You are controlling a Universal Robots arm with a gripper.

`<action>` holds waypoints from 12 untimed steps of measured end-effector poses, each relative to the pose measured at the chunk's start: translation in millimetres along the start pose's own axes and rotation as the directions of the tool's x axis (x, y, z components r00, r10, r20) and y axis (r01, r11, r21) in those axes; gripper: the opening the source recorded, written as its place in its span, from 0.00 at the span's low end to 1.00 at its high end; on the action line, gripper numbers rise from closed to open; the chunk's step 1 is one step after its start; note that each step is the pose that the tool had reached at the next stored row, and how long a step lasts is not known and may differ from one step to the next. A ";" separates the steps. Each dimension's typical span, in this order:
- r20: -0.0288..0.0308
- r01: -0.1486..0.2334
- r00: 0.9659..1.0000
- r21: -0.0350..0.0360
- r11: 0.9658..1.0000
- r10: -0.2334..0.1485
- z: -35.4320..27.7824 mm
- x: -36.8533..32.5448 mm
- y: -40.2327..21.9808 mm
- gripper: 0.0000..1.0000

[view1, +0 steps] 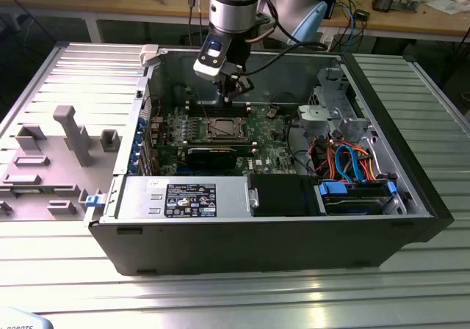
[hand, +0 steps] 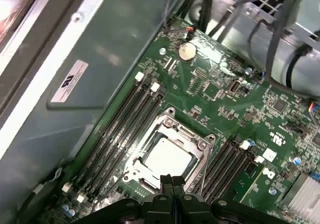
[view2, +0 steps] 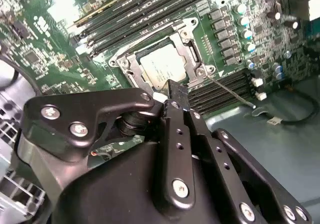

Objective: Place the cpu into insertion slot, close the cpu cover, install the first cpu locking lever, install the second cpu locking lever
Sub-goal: 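Install the first cpu locking lever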

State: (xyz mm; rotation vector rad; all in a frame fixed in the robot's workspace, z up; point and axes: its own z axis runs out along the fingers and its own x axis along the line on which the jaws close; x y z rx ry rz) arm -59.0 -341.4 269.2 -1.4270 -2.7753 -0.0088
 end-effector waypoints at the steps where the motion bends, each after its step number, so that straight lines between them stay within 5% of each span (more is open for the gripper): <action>1: 0.000 0.018 1.000 0.000 1.000 -0.018 0.0 0.0 0.0 0.11; 4: 0.000 0.082 0.997 0.002 0.997 -0.082 0.0 0.0 0.0 0.11; 10: 0.000 0.200 0.980 0.004 0.980 -0.200 0.0 0.0 0.0 0.11; 12: 0.000 0.236 0.972 0.005 0.972 -0.236 0.0 0.0 0.0 0.11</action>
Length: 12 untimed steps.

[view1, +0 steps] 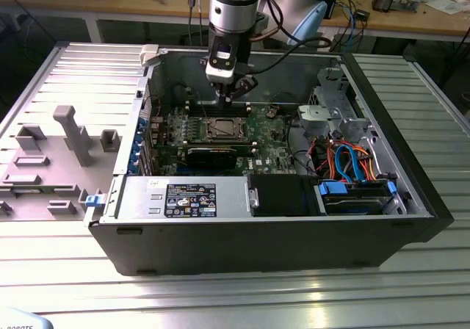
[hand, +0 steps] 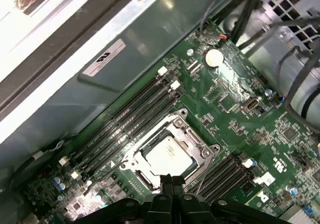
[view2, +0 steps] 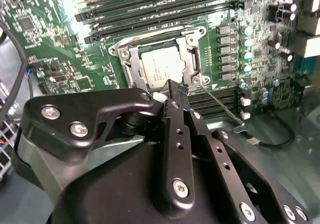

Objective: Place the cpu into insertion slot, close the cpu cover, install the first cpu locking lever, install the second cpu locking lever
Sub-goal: 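Install the first cpu locking lever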

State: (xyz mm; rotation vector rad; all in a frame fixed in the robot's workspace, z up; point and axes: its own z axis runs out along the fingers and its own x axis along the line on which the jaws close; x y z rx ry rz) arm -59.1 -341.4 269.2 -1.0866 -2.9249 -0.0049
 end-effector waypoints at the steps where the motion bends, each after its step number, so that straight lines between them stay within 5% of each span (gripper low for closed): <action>1: 0.000 0.022 1.000 0.000 1.000 -0.022 0.0 0.0 0.0 0.11; 6: 0.000 0.025 1.000 0.000 1.000 -0.025 0.0 0.0 0.0 0.11; 12: 0.000 0.106 0.994 0.002 0.994 -0.106 0.0 0.1 0.2 0.11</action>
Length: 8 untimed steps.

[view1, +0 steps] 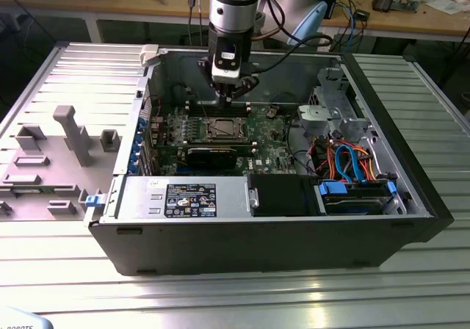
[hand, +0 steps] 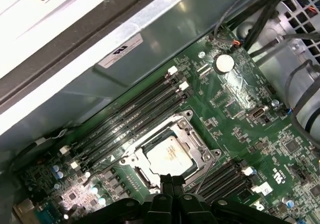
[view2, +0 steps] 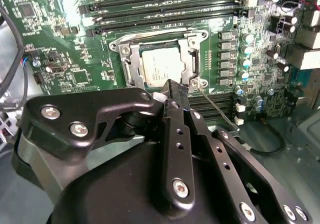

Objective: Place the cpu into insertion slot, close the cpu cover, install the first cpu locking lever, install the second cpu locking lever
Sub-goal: 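Install the first cpu locking lever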

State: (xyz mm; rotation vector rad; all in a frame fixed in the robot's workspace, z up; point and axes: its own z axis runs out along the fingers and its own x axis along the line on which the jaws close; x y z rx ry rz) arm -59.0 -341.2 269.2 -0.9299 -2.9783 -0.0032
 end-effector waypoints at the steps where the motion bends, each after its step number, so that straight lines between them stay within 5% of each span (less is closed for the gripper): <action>1: 0.000 0.015 1.000 0.000 1.000 -0.015 0.0 0.0 0.0 0.11; 8: 0.000 0.111 0.994 0.000 0.994 -0.111 0.0 0.0 0.0 0.11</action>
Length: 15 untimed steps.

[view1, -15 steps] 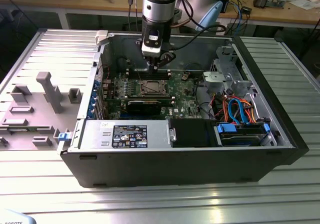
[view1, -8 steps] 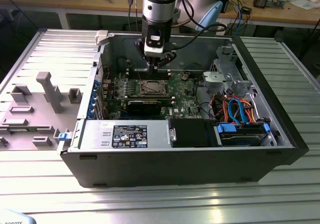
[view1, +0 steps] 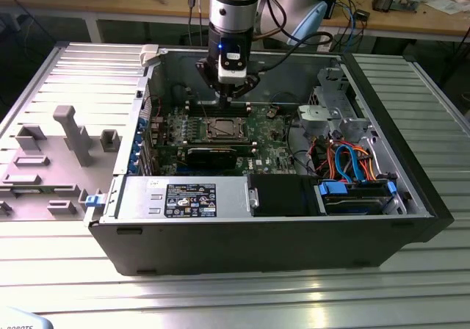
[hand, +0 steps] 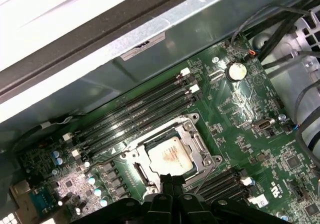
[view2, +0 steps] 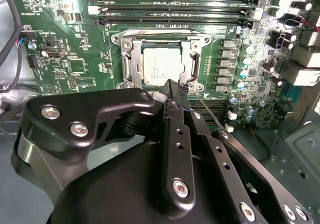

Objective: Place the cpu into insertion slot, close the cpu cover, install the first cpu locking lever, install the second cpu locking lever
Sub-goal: 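Install the first cpu locking lever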

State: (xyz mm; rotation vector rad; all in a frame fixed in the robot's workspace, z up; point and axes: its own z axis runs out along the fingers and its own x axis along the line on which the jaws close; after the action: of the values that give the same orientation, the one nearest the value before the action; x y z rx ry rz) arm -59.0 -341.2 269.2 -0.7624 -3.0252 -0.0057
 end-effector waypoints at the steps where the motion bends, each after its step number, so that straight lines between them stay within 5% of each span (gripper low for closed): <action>1: 0.000 0.002 1.000 0.000 1.000 -0.002 0.0 0.0 0.0 0.11; 5: 0.000 0.058 0.998 0.001 0.998 -0.058 0.0 0.0 0.0 0.11; 8: 0.000 0.137 0.991 0.003 0.991 -0.137 0.0 0.0 -0.1 0.11; 15: 0.000 0.145 0.989 0.003 0.989 -0.145 0.0 0.1 -0.1 0.11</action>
State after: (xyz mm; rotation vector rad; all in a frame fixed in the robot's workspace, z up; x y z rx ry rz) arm -59.2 -341.2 269.2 -0.5410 -3.0725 -0.0033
